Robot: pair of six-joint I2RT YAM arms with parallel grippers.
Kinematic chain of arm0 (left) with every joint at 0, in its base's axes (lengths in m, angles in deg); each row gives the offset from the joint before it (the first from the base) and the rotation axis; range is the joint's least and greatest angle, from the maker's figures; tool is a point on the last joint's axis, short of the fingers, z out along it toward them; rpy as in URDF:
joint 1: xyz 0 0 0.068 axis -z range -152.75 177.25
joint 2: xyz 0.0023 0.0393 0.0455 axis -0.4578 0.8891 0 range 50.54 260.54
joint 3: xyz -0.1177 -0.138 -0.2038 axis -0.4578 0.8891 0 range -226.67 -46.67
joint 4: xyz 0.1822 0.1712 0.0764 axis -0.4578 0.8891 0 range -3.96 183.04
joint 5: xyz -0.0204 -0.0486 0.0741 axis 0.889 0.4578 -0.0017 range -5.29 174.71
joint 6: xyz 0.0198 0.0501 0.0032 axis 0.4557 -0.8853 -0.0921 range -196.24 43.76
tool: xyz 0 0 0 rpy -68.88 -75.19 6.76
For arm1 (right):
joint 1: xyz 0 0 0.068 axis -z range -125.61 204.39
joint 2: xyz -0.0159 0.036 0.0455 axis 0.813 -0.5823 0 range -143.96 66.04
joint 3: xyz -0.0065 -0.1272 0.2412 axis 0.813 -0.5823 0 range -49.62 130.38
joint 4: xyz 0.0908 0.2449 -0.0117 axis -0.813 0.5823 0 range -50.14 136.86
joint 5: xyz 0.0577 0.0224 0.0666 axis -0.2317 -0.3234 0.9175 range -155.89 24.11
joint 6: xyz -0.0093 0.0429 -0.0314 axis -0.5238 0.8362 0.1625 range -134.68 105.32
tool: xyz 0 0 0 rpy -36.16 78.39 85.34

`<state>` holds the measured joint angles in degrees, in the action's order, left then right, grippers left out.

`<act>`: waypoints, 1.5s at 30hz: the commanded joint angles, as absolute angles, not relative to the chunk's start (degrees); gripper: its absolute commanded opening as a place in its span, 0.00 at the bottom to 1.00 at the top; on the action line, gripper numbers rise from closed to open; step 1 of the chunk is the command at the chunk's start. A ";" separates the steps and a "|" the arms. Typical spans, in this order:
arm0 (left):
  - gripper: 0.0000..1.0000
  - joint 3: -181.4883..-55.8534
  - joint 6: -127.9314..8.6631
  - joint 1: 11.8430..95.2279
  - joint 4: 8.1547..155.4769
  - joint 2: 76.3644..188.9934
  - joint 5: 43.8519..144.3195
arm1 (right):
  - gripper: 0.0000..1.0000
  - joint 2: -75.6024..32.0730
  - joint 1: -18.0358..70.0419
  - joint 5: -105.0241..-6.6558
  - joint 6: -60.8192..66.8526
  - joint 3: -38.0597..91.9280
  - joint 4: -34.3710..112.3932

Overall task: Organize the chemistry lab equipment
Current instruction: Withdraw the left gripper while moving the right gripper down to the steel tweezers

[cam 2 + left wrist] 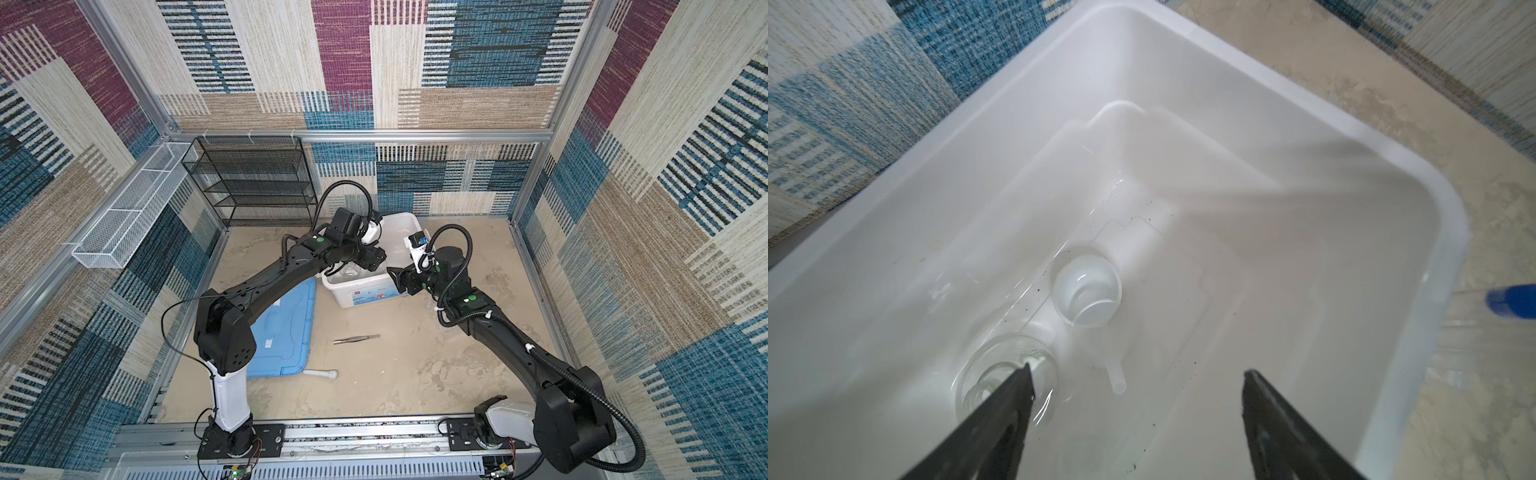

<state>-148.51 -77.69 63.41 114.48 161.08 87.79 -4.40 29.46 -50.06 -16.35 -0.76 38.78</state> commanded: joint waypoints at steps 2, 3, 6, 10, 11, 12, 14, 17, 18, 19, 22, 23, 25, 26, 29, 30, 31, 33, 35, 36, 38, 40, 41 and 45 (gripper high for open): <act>0.90 -143.14 -75.21 63.45 107.35 155.25 85.76 | 0.83 -3.24 25.95 -51.06 -19.74 -2.55 39.49; 0.91 -141.42 -74.74 63.40 106.00 153.68 85.75 | 0.83 -3.16 24.99 -51.45 -20.51 -2.96 39.51; 0.98 -135.29 -72.85 63.40 101.11 148.36 85.17 | 0.82 -3.38 22.36 -51.90 -23.28 -4.23 39.91; 1.00 -127.16 -70.91 63.40 96.29 141.42 83.65 | 0.80 -4.76 19.46 -50.54 -26.49 -4.88 40.99; 1.00 -125.56 -70.48 63.46 96.07 139.76 83.20 | 0.80 -5.15 18.79 -50.12 -27.22 -5.12 41.09; 1.00 -124.07 -70.13 63.46 96.11 138.41 82.66 | 0.80 -5.81 18.26 -49.82 -27.74 -5.23 41.07; 1.00 -120.62 -69.21 63.45 95.90 135.13 81.85 | 0.79 -7.62 17.12 -49.27 -28.87 -5.40 41.23; 1.00 -114.81 -67.96 63.45 94.51 130.27 80.35 | 0.77 -10.78 15.67 -48.08 -30.22 -5.11 41.52; 1.00 -113.16 -67.32 63.46 94.26 128.79 79.78 | 0.77 -11.69 15.10 -47.89 -30.77 -5.00 41.59; 1.00 -111.18 -66.77 63.45 93.79 126.92 79.34 | 0.76 -12.71 14.49 -48.03 -31.46 -4.76 41.82; 1.00 -105.03 -64.55 63.44 92.90 122.01 78.86 | 0.75 -15.41 12.88 -48.39 -33.27 -4.24 42.67; 1.00 -102.93 -63.56 63.45 92.63 120.29 78.68 | 0.75 -16.12 12.53 -48.22 -33.68 -4.30 42.61; 1.00 -99.01 -61.71 63.45 92.41 117.19 77.91 | 0.74 -17.41 11.82 -47.71 -34.40 -4.37 42.40; 1.00 -97.25 -60.93 63.46 92.29 115.66 77.47 | 0.74 -18.06 11.53 -47.64 -34.69 -4.20 42.48; 1.00 -91.72 -58.67 63.45 91.68 111.07 76.93 | 0.73 -20.80 10.55 -47.98 -35.63 -3.42 43.07; 1.00 -90.06 -57.94 63.45 91.88 109.57 76.57 | 0.72 -21.78 10.24 -47.99 -35.85 -2.86 43.49; 1.00 -88.72 -57.34 63.44 92.00 108.27 76.07 | 0.72 -22.71 9.97 -47.98 -36.00 -2.36 43.95; 1.00 -86.44 -56.79 63.41 92.39 106.19 75.36 | 0.71 -24.08 9.66 -47.62 -36.21 -1.68 44.34; 1.00 -85.16 -56.45 63.43 93.49 104.66 74.49 | 0.70 -25.10 9.39 -47.64 -36.30 -1.29 44.34; 1.00 -84.61 -56.24 63.46 94.12 104.25 74.18 | 0.69 -25.65 9.22 -47.53 -36.30 -1.12 44.34; 1.00 -83.92 -55.86 63.46 94.87 103.61 73.92 | 0.67 -26.48 8.98 -47.35 -36.37 -0.84 44.34; 1.00 -83.07 -55.31 63.46 95.59 103.36 73.89 | 0.66 -27.56 8.53 -47.86 -36.69 -0.59 44.58; 1.00 -82.77 -54.92 63.41 95.78 103.30 73.95 | 0.65 -28.01 8.34 -48.35 -36.82 -0.37 44.77; 1.00 -81.18 -53.51 63.45 96.76 102.71 74.56 | 0.61 -30.12 7.63 -49.86 -37.37 0.38 45.82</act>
